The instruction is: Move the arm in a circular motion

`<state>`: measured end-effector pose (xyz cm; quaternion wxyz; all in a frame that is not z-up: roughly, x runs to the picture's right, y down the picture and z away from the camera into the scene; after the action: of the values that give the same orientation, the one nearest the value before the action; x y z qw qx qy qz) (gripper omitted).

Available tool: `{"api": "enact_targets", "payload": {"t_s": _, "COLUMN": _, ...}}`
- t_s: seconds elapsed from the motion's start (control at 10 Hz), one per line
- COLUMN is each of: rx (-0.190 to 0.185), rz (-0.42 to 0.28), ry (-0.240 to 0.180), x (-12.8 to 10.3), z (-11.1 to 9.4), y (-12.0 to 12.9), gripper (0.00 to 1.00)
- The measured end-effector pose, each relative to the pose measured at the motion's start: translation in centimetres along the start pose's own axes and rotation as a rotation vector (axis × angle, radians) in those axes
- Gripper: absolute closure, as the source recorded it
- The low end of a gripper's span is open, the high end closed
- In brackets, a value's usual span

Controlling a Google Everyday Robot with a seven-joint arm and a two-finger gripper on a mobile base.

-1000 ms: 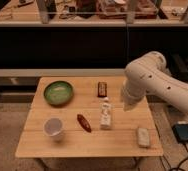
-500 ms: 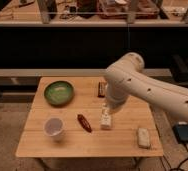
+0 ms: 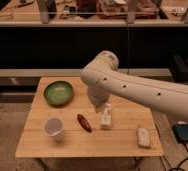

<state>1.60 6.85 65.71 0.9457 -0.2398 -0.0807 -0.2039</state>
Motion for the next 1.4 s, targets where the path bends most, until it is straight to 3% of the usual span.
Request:
{"api": "enact_targets", "payload": {"t_s": 0.2, "rx": 0.005, "rz": -0.018, "ry": -0.031, "x": -2.0, "z": 0.5, "y": 0.5, "gripper": 0.59}}
{"api": "enact_targets", "payload": {"t_s": 0.4, "rx": 0.000, "rz": -0.023, "ry": -0.003, "x": -2.9, "z": 0.0, "y": 0.2, "gripper": 0.59}}
{"api": "enact_targets", "payload": {"t_s": 0.6, "rx": -0.006, "rz": -0.016, "ry": 0.008, "x": -2.9, "z": 0.8, "y": -1.7, "gripper": 0.59}}
{"api": "enact_targets", "payload": {"t_s": 0.8, "rx": 0.001, "rz": -0.053, "ry": 0.014, "x": -3.3, "z": 1.2, "y": -4.0, "gripper": 0.59}}
{"api": "enact_targets", "payload": {"t_s": 1.1, "rx": 0.014, "rz": -0.036, "ry": 0.031, "x": -6.3, "z": 0.0, "y": -7.0, "gripper": 0.59}}
{"api": "enact_targets", "payload": {"t_s": 1.4, "rx": 0.011, "rz": -0.033, "ry": 0.024, "x": -5.4, "z": 0.8, "y": -8.5, "gripper": 0.59}}
